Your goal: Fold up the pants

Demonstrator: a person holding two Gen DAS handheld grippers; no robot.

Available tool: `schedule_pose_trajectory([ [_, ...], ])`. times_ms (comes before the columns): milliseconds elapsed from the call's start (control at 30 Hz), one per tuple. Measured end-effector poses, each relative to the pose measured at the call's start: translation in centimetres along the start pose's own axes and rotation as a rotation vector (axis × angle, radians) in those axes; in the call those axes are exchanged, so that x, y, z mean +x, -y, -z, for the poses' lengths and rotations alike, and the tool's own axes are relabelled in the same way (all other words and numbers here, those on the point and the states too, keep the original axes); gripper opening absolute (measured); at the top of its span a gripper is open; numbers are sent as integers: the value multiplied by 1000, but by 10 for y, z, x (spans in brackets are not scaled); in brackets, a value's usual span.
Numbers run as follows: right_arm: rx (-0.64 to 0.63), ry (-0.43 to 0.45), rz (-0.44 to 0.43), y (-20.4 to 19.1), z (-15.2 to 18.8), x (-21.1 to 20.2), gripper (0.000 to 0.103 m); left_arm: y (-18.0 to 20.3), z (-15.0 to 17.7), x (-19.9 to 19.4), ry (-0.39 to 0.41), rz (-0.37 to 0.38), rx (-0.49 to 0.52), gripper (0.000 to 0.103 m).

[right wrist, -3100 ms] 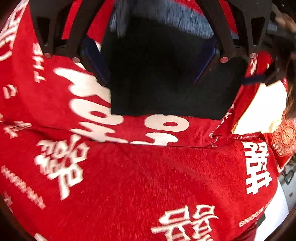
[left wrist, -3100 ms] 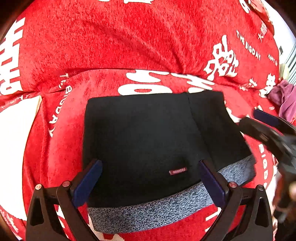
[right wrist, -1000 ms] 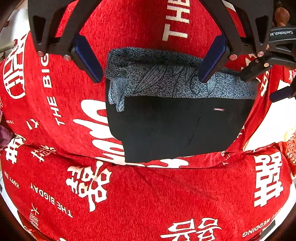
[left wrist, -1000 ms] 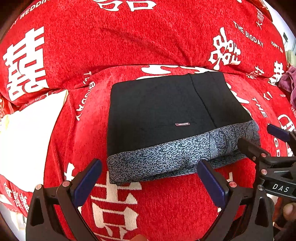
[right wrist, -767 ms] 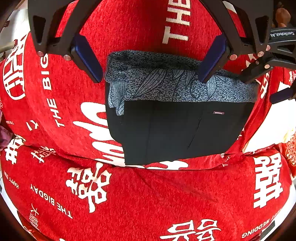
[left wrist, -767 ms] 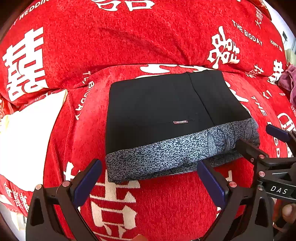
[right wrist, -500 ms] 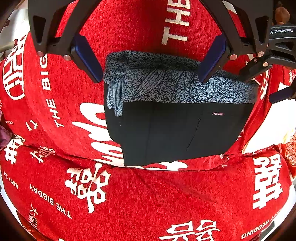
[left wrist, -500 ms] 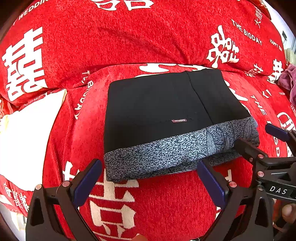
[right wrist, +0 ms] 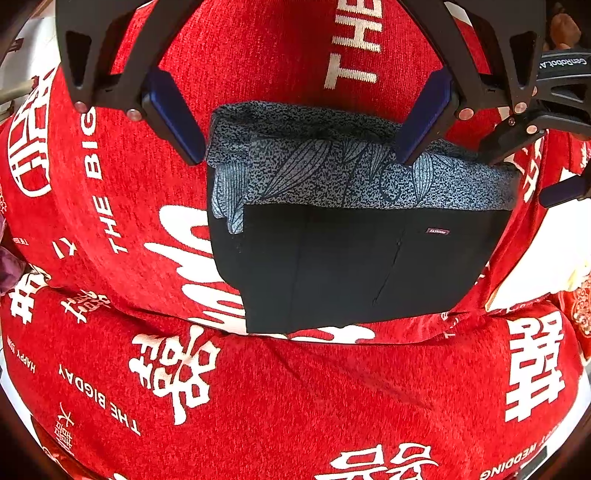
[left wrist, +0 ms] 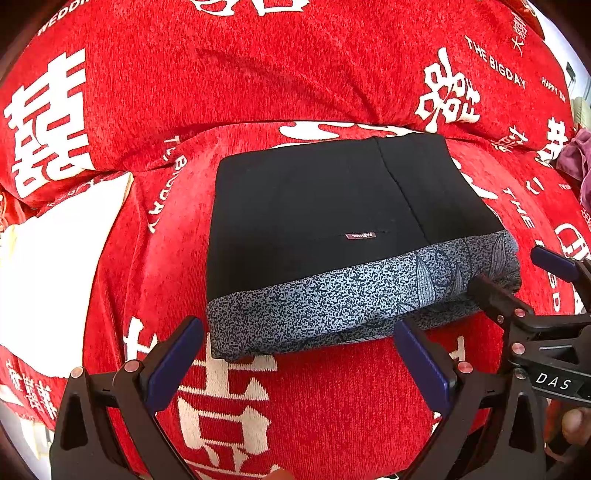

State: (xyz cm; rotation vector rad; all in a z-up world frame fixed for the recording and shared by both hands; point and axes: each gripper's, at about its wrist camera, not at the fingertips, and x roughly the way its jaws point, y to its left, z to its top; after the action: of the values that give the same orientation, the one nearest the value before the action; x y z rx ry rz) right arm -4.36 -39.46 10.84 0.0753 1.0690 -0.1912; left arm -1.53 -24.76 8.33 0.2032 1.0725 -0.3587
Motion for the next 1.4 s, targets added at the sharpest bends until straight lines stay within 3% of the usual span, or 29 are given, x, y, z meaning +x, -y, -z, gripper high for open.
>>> schedule_pose_trajectory([
  [1400, -3, -24, -2, 1, 0, 8, 103, -3, 0, 7, -21, 6, -11, 103],
])
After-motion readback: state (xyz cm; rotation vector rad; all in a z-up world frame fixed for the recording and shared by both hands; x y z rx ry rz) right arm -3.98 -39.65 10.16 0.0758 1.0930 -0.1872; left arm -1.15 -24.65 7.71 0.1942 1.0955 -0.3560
